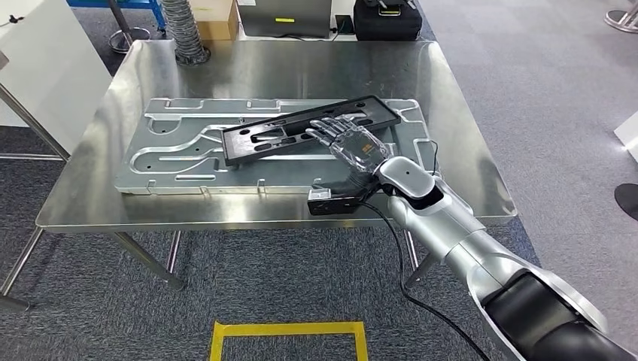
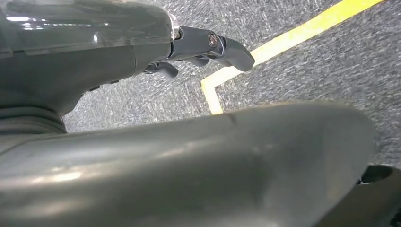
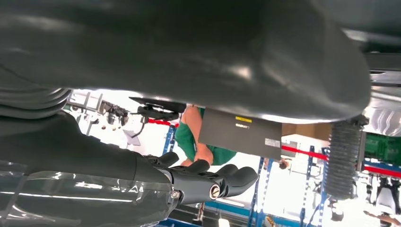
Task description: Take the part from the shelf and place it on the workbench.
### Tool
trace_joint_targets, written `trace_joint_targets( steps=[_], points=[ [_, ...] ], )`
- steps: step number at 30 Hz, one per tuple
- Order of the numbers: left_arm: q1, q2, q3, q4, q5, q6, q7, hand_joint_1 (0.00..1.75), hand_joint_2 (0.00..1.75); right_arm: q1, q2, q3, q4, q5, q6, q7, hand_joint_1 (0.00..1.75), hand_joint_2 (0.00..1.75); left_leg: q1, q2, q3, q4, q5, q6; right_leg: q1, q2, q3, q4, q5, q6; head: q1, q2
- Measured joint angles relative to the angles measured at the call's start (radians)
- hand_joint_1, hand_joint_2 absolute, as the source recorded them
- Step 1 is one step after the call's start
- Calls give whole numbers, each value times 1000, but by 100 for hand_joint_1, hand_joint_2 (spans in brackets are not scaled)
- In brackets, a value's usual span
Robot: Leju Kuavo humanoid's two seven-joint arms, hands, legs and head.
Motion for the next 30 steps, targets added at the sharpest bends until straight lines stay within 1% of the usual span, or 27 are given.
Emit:
trace_joint_targets(
  steps=[1, 2, 3, 5, 6, 7, 9, 10, 11, 12, 13, 14, 15, 16, 17, 18, 20, 21, 22, 23, 24, 25, 26, 27, 28, 29, 30],
  points=[
    [-1, -1, 0, 0, 0, 0, 0, 0, 0, -1, 0, 0, -1, 0, -1, 1, 0, 0, 0, 0, -2, -1, 5, -4, 4, 0, 31, -51, 12, -6, 0, 0],
    [-1, -1, 0, 0, 0, 0, 0, 0, 0, -2, 0, 0, -1, 0, -3, 2, 0, 0, 0, 0, -4, -2, 10, -10, 8, -1, 45, -79, 15, -11, 0, 0],
    [-2, -2, 0, 0, 0, 0, 0, 0, 0, -3, -1, 0, -2, 0, -4, 3, 0, 0, 1, 0, -5, -4, 16, -16, 11, -1, 45, -85, 17, -14, 0, 0],
    [-3, -3, 0, 0, 0, -1, -1, 0, 0, -2, -2, 0, -2, 0, -8, 4, 0, 0, 2, -1, -8, -5, 20, -27, 10, -3, 42, -98, 31, -26, 0, 0],
    [-2, -3, 0, 0, 0, -1, -1, 0, 0, -2, -2, 0, -2, 1, -10, 4, 0, 0, 1, -1, -15, 8, 5, -32, 7, -4, 39, -105, 40, -33, 0, 0],
    [-2, -3, 0, 0, 0, -1, -1, 0, 0, -1, -2, 0, -2, 1, -12, 5, 0, 0, 1, -2, -28, 39, -25, -36, 3, -6, 34, -112, 50, -40, 0, 0],
    [-1, -3, 0, 0, 2, -1, 0, 0, 0, 4, -1, 1, -2, 6, -14, 6, 0, 0, 5, -2, -68, 158, -111, -43, 2, -8, 18, -114, 66, -46, 0, 0],
    [0, -3, 0, 0, 3, -2, 0, 0, 0, 8, 0, 1, -2, 9, -14, 7, 0, 0, 7, -2, -85, 220, -144, -46, 3, -8, 8, -113, 73, -46, 0, 0],
    [0, -3, 0, 0, 4, -2, 0, 0, 0, 12, 1, 1, -2, 12, -14, 7, 0, 0, 9, -2, -92, 261, -158, -50, 3, -8, -3, -111, 79, -45, 0, 0],
    [0, -3, 0, 0, 5, -2, 0, 0, 0, 16, 2, 1, -2, 15, -14, 7, 0, 0, 10, -1, -81, 267, -153, -53, 2, -8, -13, -108, 85, -43, 0, 0],
    [0, -2, 0, 0, 7, -1, -1, 0, 0, 18, 4, 1, -2, 18, -14, 7, 0, 0, 12, -1, -52, 236, -133, -54, 1, -8, -24, -103, 90, -40, 0, 0],
    [0, -2, 0, 0, 8, 0, -1, 0, 0, 19, 5, 1, -2, 19, -14, 7, 0, 0, 14, -1, -6, 172, -108, -55, 0, -8, -33, -96, 93, -37, 0, 0],
    [-1, -2, 0, 0, 9, 1, -2, 0, 0, 18, 7, 1, -3, 21, -14, 7, 0, 0, 14, -1, 40, 102, -95, -54, 0, -8, -43, -89, 96, -32, 0, 0],
    [-1, -1, 0, 0, 10, 2, -4, 0, 0, 17, 9, 1, -3, 23, -13, 8, 0, 0, 13, -2, 74, 49, -87, -49, 1, -8, -50, -82, 98, -27, 0, 0],
    [0, -1, 0, 0, 11, 3, -5, 0, 0, 16, 11, 1, -3, 25, -13, 8, 0, 0, 12, -4, 93, 15, -87, -44, 2, -7, -55, -77, 101, -22, 0, 0],
    [0, -1, 0, 0, 12, 4, -6, 0, 0, 16, 12, 1, -4, 27, -13, 8, 0, 0, 9, -5, 94, 7, -90, -37, 4, -7, -59, -75, 106, -15, 0, 0],
    [3, 0, 0, 0, 12, 6, -7, 0, 0, 16, 14, 1, -3, 30, -13, 9, 0, 0, 9, -5, 85, 4, -80, -20, 1, -6, -63, -73, 112, -2, 0, 0],
    [3, 0, 0, 0, 12, 7, -7, 0, 0, 16, 14, 1, -3, 31, -13, 9, 0, 0, 10, -4, 80, 3, -72, -11, -1, -5, -69, -62, 100, 4, 0, 0],
    [2, 0, 0, 0, 11, 7, -7, 0, 0, 17, 14, 1, -3, 32, -13, 10, 0, 0, 11, -3, 73, 1, -63, -2, -3, -4, -82, -34, 73, 9, 0, 0],
    [1, 0, 0, 0, 10, 7, -7, 0, 0, 17, 14, 1, -3, 33, -13, 11, 0, 0, 11, -2, 65, 0, -55, 5, -5, -3, -100, 14, 32, 13, 0, 0],
    [0, 0, 0, 0, 9, 6, -7, 0, 0, 19, 14, 1, -3, 33, -13, 11, 0, 0, 11, -2, 55, 0, -48, 8, -6, -3, -122, 77, -13, 16, 0, 0],
    [0, 0, 0, 0, 9, 6, -7, 0, 0, 22, 14, 1, -3, 33, -13, 12, 0, 0, 10, -2, 45, 0, -41, 10, -6, -2, -142, 142, -49, 19, 0, 0],
    [1, 0, 0, 0, 8, 5, -7, 0, 0, 26, 14, 1, -3, 34, -13, 13, 0, 0, 8, -2, 35, 1, -34, 10, -6, -2, -152, 189, -67, 20, 0, 0],
    [2, 0, 0, 0, 8, 4, -7, 0, 0, 29, 14, 1, -3, 34, -13, 13, 0, 0, 7, -2, 26, 1, -28, 9, -6, -2, -148, 206, -67, 20, 0, 0],
    [2, 0, 0, 0, 7, 3, -7, 0, 0, 32, 14, 1, -3, 34, -13, 14, 0, 0, 5, -2, 18, 2, -22, 9, -6, -2, -125, 187, -51, 17, 0, 0],
    [2, 0, 0, 0, 7, 2, -7, 0, 0, 33, 14, 1, -3, 35, -13, 14, 0, 0, 4, -2, 11, 2, -16, 8, -5, -2, -86, 136, -27, 12, 0, 0],
    [1, 0, 0, 0, 6, 1, -7, 0, 0, 33, 14, 1, -3, 35, -14, 14, 0, 0, 2, -2, 6, 2, -11, 7, -2, -2, -39, 69, -6, 4, 0, 0]
  ],
)
